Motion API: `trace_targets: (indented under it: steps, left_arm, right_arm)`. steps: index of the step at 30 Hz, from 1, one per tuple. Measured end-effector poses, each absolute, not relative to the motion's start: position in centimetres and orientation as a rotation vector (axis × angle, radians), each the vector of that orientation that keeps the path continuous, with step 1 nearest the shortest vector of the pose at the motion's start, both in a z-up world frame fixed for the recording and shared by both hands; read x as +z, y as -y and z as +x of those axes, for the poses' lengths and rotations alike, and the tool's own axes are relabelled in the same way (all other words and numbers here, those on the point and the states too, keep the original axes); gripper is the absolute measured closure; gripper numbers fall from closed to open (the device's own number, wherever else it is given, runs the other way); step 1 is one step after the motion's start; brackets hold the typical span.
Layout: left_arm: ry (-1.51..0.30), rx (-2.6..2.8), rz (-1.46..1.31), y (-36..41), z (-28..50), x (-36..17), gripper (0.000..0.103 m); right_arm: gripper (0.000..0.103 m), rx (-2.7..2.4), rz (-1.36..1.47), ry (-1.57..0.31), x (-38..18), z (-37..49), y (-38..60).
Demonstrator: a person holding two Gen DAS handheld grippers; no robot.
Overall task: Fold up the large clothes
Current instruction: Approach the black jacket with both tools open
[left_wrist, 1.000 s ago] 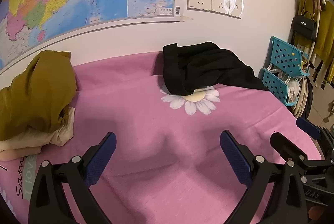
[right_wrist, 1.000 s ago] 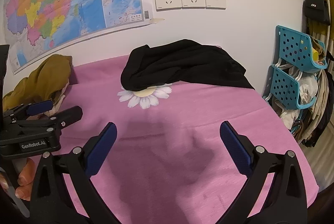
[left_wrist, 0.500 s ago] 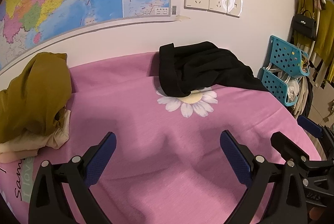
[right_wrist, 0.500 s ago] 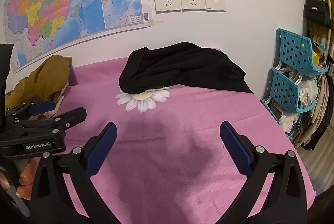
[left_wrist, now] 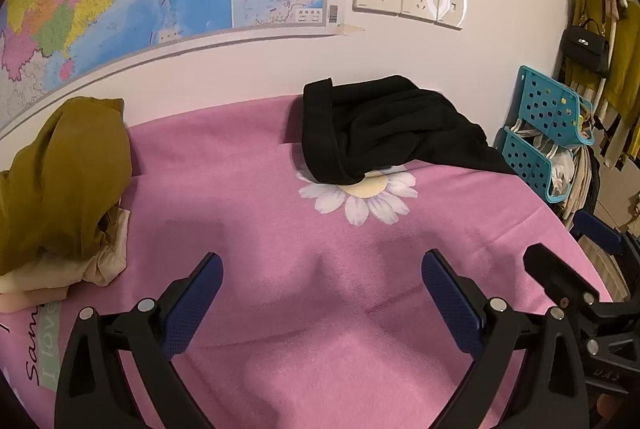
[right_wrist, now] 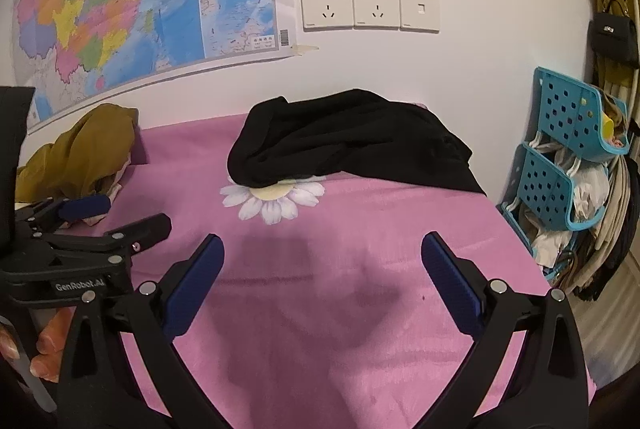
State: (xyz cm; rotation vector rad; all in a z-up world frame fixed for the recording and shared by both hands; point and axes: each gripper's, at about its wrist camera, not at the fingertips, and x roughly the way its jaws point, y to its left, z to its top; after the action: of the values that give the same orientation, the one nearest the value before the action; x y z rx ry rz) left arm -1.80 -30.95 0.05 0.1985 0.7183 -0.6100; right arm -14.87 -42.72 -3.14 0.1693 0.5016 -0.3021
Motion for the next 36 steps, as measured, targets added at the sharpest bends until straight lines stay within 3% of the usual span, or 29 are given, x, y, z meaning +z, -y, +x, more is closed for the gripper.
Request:
trace_targets:
  steps: [21,36]
  left_arm:
    - [-0.778,-0.560,0.199,31.6,1.7,-1.4,0.007]
    - [-0.787,-0.419,0.190,29.9,9.4,-1.7,0.007]
  right_arm:
    - [0.006,-0.251,0.060,-0.558,-3.7,-10.2,42.5]
    - [0.009,-0.208,-0.443,-0.741,-9.1,4.4,41.4]
